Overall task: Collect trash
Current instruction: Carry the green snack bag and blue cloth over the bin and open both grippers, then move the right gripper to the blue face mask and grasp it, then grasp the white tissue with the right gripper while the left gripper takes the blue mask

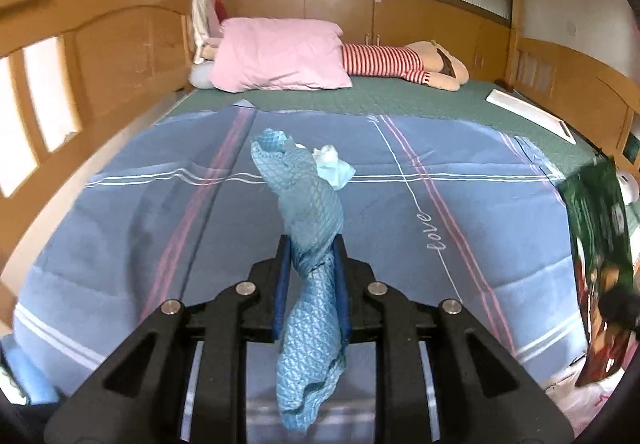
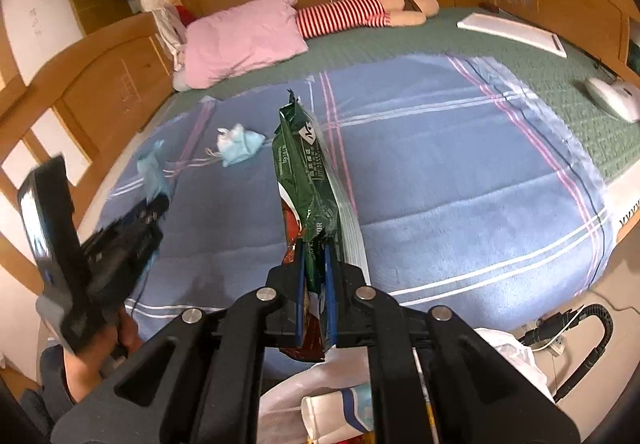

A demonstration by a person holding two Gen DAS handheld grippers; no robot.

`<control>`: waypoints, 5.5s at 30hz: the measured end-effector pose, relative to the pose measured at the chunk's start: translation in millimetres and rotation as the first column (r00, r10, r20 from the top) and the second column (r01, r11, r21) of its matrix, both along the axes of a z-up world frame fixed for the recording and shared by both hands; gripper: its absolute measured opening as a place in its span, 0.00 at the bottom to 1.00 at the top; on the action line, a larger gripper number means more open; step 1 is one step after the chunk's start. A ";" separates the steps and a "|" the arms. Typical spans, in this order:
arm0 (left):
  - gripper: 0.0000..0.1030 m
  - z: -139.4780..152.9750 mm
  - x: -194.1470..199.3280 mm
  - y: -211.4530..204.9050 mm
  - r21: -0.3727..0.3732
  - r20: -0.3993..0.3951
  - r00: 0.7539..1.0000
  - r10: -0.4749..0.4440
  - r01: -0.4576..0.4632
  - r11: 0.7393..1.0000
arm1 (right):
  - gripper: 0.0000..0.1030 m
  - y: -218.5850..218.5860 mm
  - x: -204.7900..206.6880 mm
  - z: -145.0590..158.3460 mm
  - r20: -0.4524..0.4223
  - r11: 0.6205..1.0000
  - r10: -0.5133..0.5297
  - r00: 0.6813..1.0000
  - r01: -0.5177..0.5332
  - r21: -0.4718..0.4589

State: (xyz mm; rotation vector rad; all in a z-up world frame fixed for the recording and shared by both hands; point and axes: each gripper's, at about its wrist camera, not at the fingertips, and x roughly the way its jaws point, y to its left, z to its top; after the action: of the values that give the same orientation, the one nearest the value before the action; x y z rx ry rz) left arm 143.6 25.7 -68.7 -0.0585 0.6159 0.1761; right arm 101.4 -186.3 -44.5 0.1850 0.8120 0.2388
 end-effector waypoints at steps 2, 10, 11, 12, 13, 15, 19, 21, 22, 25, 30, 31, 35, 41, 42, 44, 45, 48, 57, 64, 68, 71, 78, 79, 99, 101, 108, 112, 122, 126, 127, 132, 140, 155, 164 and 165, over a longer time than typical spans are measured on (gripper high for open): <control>0.20 11.0 -16.9 -3.9 -0.025 0.005 1.000 -0.010 0.010 1.000 | 0.09 -6.0 -9.8 9.8 0.024 1.000 0.002 1.000 -0.002 0.002; 0.21 49.6 -68.0 -35.2 -0.009 0.071 0.995 -0.071 0.072 0.997 | 0.09 -39.1 -50.7 37.0 0.073 1.000 -0.015 0.997 0.014 0.014; 0.21 48.8 -71.1 -37.8 -0.011 0.066 0.994 -0.081 0.082 0.997 | 0.09 -43.5 -55.3 37.5 0.074 1.000 -0.018 0.997 0.017 0.014; 0.21 46.7 -75.8 -41.9 -0.017 0.052 0.994 -0.097 0.098 0.995 | 0.09 -48.4 -60.5 36.3 0.071 1.000 -0.022 0.997 0.021 0.011; 0.21 43.6 -76.1 -43.6 -0.020 0.037 0.994 -0.099 0.100 0.995 | 0.09 -52.4 -63.8 34.4 0.065 1.000 -0.029 0.997 0.028 0.007; 0.21 40.1 -82.0 -44.4 -0.040 0.023 0.995 -0.101 0.102 0.994 | 0.09 -60.0 -71.4 29.1 0.048 0.999 -0.040 0.998 0.040 0.009; 0.21 46.1 -102.2 -52.8 -0.053 0.036 0.989 -0.144 0.146 0.988 | 0.09 -71.5 -90.1 21.2 0.011 1.000 -0.026 1.000 0.026 -0.008; 0.21 50.5 -115.1 -62.9 -0.046 0.048 0.983 -0.179 0.181 0.982 | 0.09 -77.7 -101.2 15.4 -0.012 0.999 -0.023 1.000 0.023 -0.027; 0.21 50.6 -119.3 -66.7 -0.051 0.048 0.980 -0.194 0.196 0.979 | 0.09 -80.0 -106.0 11.6 -0.028 1.000 -0.020 0.999 0.019 -0.025; 0.21 47.8 -133.3 -82.8 -0.065 0.033 0.966 -0.255 0.257 0.964 | 0.09 -85.7 -120.1 -3.4 -0.089 1.000 -0.005 0.996 0.004 -0.014; 0.21 35.7 -148.2 -114.7 -0.046 -0.008 0.937 -0.350 0.349 0.936 | 0.47 -91.3 -135.8 -15.3 -0.122 0.999 0.015 0.992 -0.019 -0.028; 0.21 33.4 -150.2 -120.1 -0.045 -0.015 0.931 -0.366 0.365 0.930 | 0.58 -94.8 -137.7 -12.0 -0.103 1.000 -0.007 0.995 0.004 -0.031; 0.21 27.5 -154.0 -130.7 -0.059 -0.036 0.911 -0.410 0.408 0.911 | 0.59 -114.5 -139.1 5.9 -0.040 0.996 -0.081 0.996 0.082 0.040; 0.21 23.6 -161.2 -140.1 -0.051 -0.047 0.887 -0.460 0.458 0.888 | 0.59 -145.8 -146.3 16.4 0.015 0.975 -0.211 0.977 0.210 0.067; 0.21 23.2 -161.9 -141.1 -0.048 -0.048 0.884 -0.465 0.463 0.885 | 0.59 -148.9 -146.4 16.6 0.016 0.973 -0.221 0.975 0.220 0.069; 0.21 22.1 -164.6 -145.2 -0.040 -0.051 0.876 -0.480 0.479 0.877 | 0.59 -154.0 -146.1 16.0 0.009 0.967 -0.242 0.970 0.240 0.082; 0.21 21.7 -165.4 -146.1 -0.038 -0.052 0.873 -0.484 0.483 0.875 | 0.59 -156.2 -146.0 15.1 0.005 0.965 -0.247 0.969 0.245 0.087; 0.21 19.5 -168.2 -150.2 -0.030 -0.059 0.864 -0.500 0.499 0.866 | 0.59 -157.8 -144.6 13.3 -0.006 0.963 -0.255 0.967 0.254 0.091; 0.21 2.5 -171.2 -163.3 -0.047 -0.135 0.803 -0.580 0.580 0.813 | 0.59 -156.5 -143.0 9.5 -0.018 0.962 -0.257 0.966 0.258 0.093; 0.67 -11.7 -172.3 -168.8 -0.048 -0.183 0.776 -0.604 0.606 0.794 | 0.59 -157.2 -142.2 6.0 -0.029 0.958 -0.268 0.963 0.269 0.100; 0.90 1.6 -173.4 -154.3 0.027 -0.098 0.846 -0.524 0.529 0.848 | 0.59 -157.7 -139.9 1.7 -0.038 0.956 -0.272 0.962 0.274 0.103; 0.92 12.7 -165.4 -132.6 0.059 -0.039 0.902 -0.430 0.431 0.900 | 0.59 -155.9 -132.7 -2.7 -0.061 0.955 -0.272 0.960 0.277 0.106; 0.94 30.3 -118.4 -65.5 0.049 0.009 0.986 -0.168 0.167 0.985 | 0.59 -130.9 -100.6 -1.7 -0.082 0.968 -0.232 0.969 0.239 0.080; 0.94 31.0 -109.8 -56.2 0.048 0.007 0.991 -0.134 0.133 0.990 | 0.59 -126.1 -94.3 -1.7 -0.089 0.969 -0.224 0.971 0.231 0.084; 0.96 13.4 18.6 115.7 -0.135 -0.080 0.953 0.291 -0.300 0.944 | 0.64 105.6 183.6 -54.1 -0.127 0.999 -0.028 0.991 0.025 -0.025; 0.96 13.5 17.9 111.0 -0.128 -0.083 0.958 0.273 -0.282 0.951 | 0.65 131.9 219.7 -64.7 -0.128 0.999 -0.028 0.991 0.023 -0.035; 0.96 8.0 23.4 117.6 -0.244 -0.119 0.964 0.237 -0.260 0.934 | 0.76 189.8 304.0 -94.9 -0.184 0.995 -0.084 0.979 0.093 0.040; 0.96 3.9 28.2 118.1 -0.294 -0.138 0.967 0.214 -0.246 0.924 | 0.76 221.5 323.0 -111.4 -0.181 0.998 -0.047 0.982 0.037 -0.059; 0.96 0.4 31.3 113.8 -0.290 -0.161 0.964 0.214 -0.253 0.923 | 0.17 244.2 293.7 -114.6 -0.152 0.966 0.204 0.967 -0.224 -0.132; 0.96 -2.0 31.1 112.3 -0.264 -0.171 0.959 0.225 -0.265 0.927 | 0.15 228.8 261.6 -115.8 -0.212 0.944 0.286 0.934 -0.313 -0.104; 0.96 -3.2 31.6 112.0 -0.262 -0.179 0.959 0.222 -0.264 0.928 | 0.15 224.6 253.4 -115.3 -0.219 0.939 0.303 0.928 -0.330 -0.099; 0.96 -23.4 45.8 103.9 -0.317 -0.309 0.945 0.105 -0.206 0.926 | 0.15 189.2 201.8 -109.0 -0.265 0.922 0.339 0.903 -0.375 -0.097; 0.96 -41.5 55.8 91.2 -0.388 -0.384 0.923 -0.008 -0.154 0.909 | 0.21 140.3 147.6 -98.5 -0.241 0.928 0.318 0.917 -0.353 -0.121; 0.96 -36.0 55.7 86.7 -0.319 -0.367 0.930 0.014 -0.141 0.937 | 0.43 102.5 141.1 -76.9 -0.181 0.983 0.178 0.967 -0.184 -0.021; 0.96 -36.0 54.8 86.8 -0.311 -0.368 0.930 0.012 -0.135 0.941 | 0.51 82.7 143.0 -71.0 -0.174 0.994 0.098 0.980 -0.089 0.061; 0.96 -36.1 55.0 86.7 -0.311 -0.367 0.930 0.012 -0.134 0.941 | 0.51 80.3 143.2 -70.4 -0.179 0.996 0.080 0.981 -0.073 0.048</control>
State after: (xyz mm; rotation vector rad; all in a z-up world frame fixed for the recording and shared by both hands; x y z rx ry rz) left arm 198.5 112.3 -104.7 -0.3836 1.0098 0.1559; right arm 244.6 -106.1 -114.9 0.2170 0.9962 0.3148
